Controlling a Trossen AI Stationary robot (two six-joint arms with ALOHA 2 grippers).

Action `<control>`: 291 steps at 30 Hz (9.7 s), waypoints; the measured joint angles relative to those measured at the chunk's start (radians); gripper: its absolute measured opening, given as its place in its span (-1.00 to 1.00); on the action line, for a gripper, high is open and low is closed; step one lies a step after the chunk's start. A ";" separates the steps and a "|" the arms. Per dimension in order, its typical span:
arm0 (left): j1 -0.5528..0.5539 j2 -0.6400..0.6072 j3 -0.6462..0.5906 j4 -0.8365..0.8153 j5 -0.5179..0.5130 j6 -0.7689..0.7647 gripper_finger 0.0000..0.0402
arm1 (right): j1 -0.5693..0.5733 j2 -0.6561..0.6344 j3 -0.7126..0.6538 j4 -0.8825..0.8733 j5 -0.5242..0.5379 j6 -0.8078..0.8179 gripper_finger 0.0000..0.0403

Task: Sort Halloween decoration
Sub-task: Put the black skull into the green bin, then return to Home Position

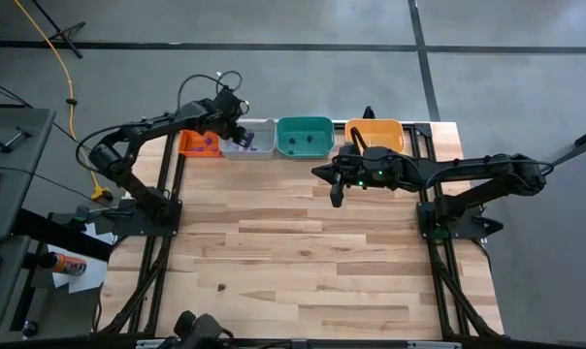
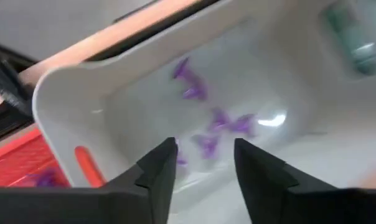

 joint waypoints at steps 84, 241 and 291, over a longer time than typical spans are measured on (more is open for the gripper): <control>-0.879 -0.779 -0.480 0.784 -0.173 -0.114 -0.35 | -0.001 -0.043 0.000 -0.079 -0.041 -0.142 0.13; -0.404 -0.126 0.121 0.530 0.080 0.033 -0.62 | -0.062 -0.049 0.000 0.159 -0.143 -0.107 0.13; -0.313 -0.016 0.253 0.276 0.178 0.040 -0.22 | -0.059 -0.048 0.000 0.130 -0.144 -0.001 0.13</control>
